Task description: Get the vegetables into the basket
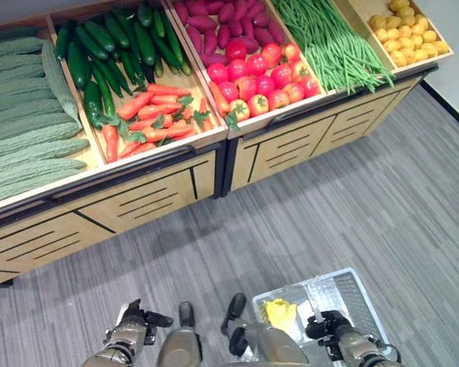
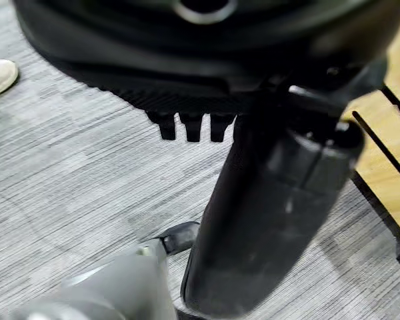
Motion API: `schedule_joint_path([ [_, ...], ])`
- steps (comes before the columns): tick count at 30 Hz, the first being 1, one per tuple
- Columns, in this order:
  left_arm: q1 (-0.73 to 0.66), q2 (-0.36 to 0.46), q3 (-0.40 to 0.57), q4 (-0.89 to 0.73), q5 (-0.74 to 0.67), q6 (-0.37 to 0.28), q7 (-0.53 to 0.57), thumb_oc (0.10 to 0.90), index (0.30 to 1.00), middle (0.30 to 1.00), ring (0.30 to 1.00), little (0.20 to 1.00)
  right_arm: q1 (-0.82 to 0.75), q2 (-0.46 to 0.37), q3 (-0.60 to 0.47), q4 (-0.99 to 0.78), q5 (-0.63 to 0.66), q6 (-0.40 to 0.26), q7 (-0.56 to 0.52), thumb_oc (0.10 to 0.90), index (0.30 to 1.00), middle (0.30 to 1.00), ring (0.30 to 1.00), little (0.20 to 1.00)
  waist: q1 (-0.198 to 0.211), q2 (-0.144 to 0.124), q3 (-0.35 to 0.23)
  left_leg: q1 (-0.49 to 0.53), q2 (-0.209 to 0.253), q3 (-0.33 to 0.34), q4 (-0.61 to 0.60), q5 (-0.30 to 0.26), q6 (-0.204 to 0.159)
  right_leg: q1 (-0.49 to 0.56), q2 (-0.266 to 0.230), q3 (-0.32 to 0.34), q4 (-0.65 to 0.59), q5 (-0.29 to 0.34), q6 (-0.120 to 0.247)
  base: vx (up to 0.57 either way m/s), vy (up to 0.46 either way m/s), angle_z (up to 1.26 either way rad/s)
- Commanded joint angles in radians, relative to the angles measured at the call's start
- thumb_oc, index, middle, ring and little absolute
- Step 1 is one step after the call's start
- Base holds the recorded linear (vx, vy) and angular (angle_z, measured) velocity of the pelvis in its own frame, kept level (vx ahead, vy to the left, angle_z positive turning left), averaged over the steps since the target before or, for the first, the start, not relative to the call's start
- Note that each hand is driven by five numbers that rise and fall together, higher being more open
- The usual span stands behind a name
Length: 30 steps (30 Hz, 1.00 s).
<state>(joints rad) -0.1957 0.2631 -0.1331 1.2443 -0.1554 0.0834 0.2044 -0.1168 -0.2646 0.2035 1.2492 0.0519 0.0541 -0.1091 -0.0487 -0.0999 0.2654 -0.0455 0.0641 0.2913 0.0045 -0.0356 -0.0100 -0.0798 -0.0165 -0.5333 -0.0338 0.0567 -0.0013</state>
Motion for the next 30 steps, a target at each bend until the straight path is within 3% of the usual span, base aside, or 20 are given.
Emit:
schedule_joint_path([
  [1, 0.017, -0.005, 0.011, 0.008, 0.029, -0.009, 0.007, 0.900, 1.000, 1.000, 1.000, 1.000, 0.059, -0.031, 0.002, 0.026, 0.001, 0.029, 0.000, 0.400, 0.300, 0.300, 0.300, 0.300, 0.013, 0.041, -0.046, 0.027, -0.018, -0.085, -0.040, 0.005, 0.000, 0.062, -0.099, 0.221, 0.137, -0.157, 0.085, 0.08, 0.237, 0.12],
  [8, 0.027, 0.015, 0.030, -0.004, 0.027, -0.013, 0.010, 0.900, 1.000, 1.000, 1.000, 1.000, 0.043, -0.010, 0.023, 0.018, -0.049, 0.034, 0.008, 0.400, 0.300, 0.300, 0.300, 0.300, 0.050, 0.010, -0.033, 0.008, -0.050, -0.074, 0.080, -0.086, 0.059, 0.053, -0.147, 0.271, 0.184, -0.129, 0.114, 0.02, 0.268, -0.24],
  [12, 0.028, 0.024, 0.052, 0.009, 0.001, -0.010, 0.015, 0.900, 1.000, 1.000, 1.000, 1.000, 0.043, -0.003, 0.016, 0.015, -0.045, 0.034, 0.005, 0.400, 0.300, 0.300, 0.300, 0.300, 0.046, 0.007, -0.025, 0.020, -0.082, -0.099, 0.081, -0.100, 0.091, -0.023, -0.170, 0.342, 0.383, -0.090, 0.133, 0.01, 0.214, -0.02],
  [13, 0.029, 0.024, 0.054, 0.005, -0.005, -0.010, 0.020, 0.900, 1.000, 1.000, 1.000, 1.000, 0.043, -0.002, 0.014, 0.013, -0.041, 0.034, 0.001, 0.400, 0.300, 0.300, 0.300, 0.300, 0.044, 0.009, -0.026, 0.025, -0.085, -0.102, 0.074, -0.098, 0.092, -0.032, -0.163, 0.368, 0.383, -0.082, 0.135, 0.01, 0.134, 0.23],
  [18, 0.023, 0.026, 0.046, -0.041, -0.012, -0.023, 0.042, 0.900, 1.000, 1.000, 1.000, 1.000, 0.037, 0.005, 0.019, 0.008, -0.049, 0.035, -0.011, 0.400, 0.300, 0.300, 0.300, 0.300, 0.050, 0.022, -0.035, 0.036, -0.075, -0.124, 0.044, -0.074, 0.082, -0.049, -0.145, 0.446, 0.151, 0.003, 0.143, -0.01, 0.007, 0.22],
  [21, 0.023, 0.028, 0.037, -0.049, 0.002, -0.021, 0.053, 0.900, 1.000, 1.000, 1.000, 1.000, 0.039, 0.009, 0.030, 0.008, -0.060, 0.034, -0.009, 0.400, 0.300, 0.300, 0.300, 0.300, 0.051, 0.015, -0.033, 0.039, -0.073, -0.139, 0.062, -0.077, 0.076, -0.026, -0.148, 0.438, 0.125, -0.013, 0.148, 0.02, -0.113, 0.28],
  [23, 0.032, 0.031, 0.027, -0.147, 0.017, -0.033, 0.082, 0.900, 1.000, 1.000, 1.000, 1.000, 0.036, 0.012, 0.046, -0.003, -0.087, 0.030, -0.004, 0.400, 0.300, 0.300, 0.300, 0.300, 0.061, 0.008, -0.046, 0.045, -0.067, -0.165, 0.046, -0.061, 0.059, 0.005, -0.140, 0.418, 0.108, -0.038, 0.142, 0.05, -0.267, 0.49],
  [30, 0.142, 0.042, 0.020, -0.489, 0.028, -0.062, 0.089, 0.900, 1.000, 1.000, 1.000, 1.000, 0.041, -0.013, 0.001, -0.033, -0.049, 0.019, -0.025, 0.400, 0.300, 0.300, 0.300, 0.300, 0.066, 0.030, -0.068, 0.045, -0.045, -0.243, -0.008, -0.012, 0.026, 0.060, -0.121, 0.346, 0.068, -0.069, 0.117, 0.02, -0.213, 0.42],
])
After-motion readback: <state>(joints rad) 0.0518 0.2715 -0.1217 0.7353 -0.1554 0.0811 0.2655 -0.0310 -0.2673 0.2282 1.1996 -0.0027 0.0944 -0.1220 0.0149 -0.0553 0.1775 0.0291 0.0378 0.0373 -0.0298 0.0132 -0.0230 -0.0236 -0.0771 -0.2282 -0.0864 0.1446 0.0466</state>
